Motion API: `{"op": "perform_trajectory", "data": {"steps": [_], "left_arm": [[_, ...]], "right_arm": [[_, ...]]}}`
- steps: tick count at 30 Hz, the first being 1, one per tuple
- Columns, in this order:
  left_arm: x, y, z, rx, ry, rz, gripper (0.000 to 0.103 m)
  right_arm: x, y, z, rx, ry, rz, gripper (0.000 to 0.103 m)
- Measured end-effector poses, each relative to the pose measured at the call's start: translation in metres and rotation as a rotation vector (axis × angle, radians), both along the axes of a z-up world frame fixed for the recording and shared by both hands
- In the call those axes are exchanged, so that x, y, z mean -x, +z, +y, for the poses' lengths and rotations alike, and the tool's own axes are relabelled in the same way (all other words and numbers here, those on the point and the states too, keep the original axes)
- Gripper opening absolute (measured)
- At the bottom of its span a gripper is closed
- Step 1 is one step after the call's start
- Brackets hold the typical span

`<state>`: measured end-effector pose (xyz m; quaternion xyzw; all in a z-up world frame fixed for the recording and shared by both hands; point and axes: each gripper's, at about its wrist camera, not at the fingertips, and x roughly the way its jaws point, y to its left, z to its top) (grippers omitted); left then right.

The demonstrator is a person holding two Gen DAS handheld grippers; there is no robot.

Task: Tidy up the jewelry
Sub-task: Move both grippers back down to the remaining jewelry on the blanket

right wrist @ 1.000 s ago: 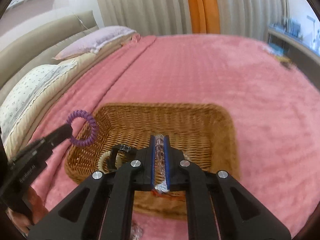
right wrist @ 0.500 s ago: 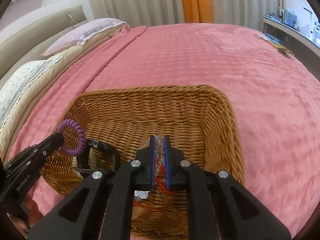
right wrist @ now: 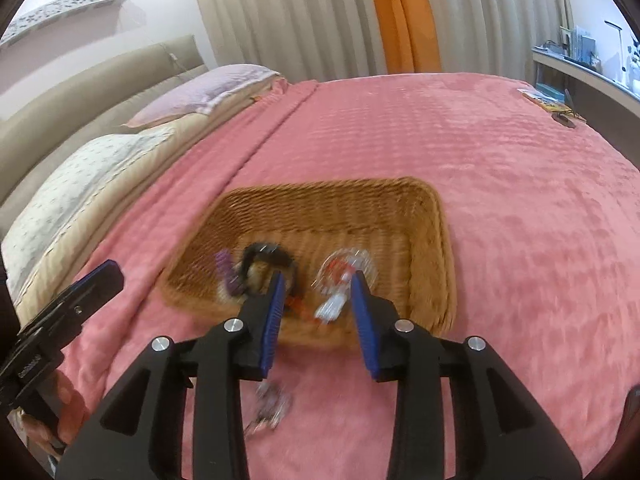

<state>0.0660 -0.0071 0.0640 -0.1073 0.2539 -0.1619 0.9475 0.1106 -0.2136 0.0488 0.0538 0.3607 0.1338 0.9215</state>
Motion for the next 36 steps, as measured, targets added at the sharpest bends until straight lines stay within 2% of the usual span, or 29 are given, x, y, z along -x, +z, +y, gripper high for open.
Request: {"op": "perform_trajectory", "data": {"steps": [3,6,12,16,22,25,26,35,36], "left_arm": [[0.013,-0.010,0.008,0.009,0.027,0.008,0.052],[0.018,-0.029,0.018,0.027,0.049,0.061,0.052],[0.019,-0.057,0.029,0.012,0.064,0.099,0.052],[-0.003,-0.086,0.034,0.024,0.057,0.220,0.050],[-0.009,-0.095,0.037,0.045,0.029,0.246,0.050],[-0.012,-0.100,0.041,0.080,0.018,0.264,0.041],[-0.012,-0.102,0.043,0.090,0.015,0.270,0.039],[-0.011,-0.104,0.039,0.095,0.007,0.286,0.039],[-0.011,-0.104,0.039,0.094,0.005,0.287,0.039]], "right_arm": [[0.028,-0.004,0.009,-0.002,0.014,0.006,0.031],[0.047,-0.014,0.024,0.032,0.027,0.017,0.031],[0.064,-0.041,0.041,0.037,0.049,0.085,0.031],[0.068,-0.057,0.049,0.053,0.040,0.116,0.031],[0.058,-0.083,0.050,-0.009,0.030,0.237,0.031],[0.054,-0.092,0.053,-0.034,0.025,0.280,0.031],[0.052,-0.094,0.055,-0.031,0.019,0.283,0.031],[0.042,-0.100,0.072,0.052,-0.078,0.289,0.031],[0.043,-0.100,0.074,0.070,-0.082,0.281,0.028]]}}
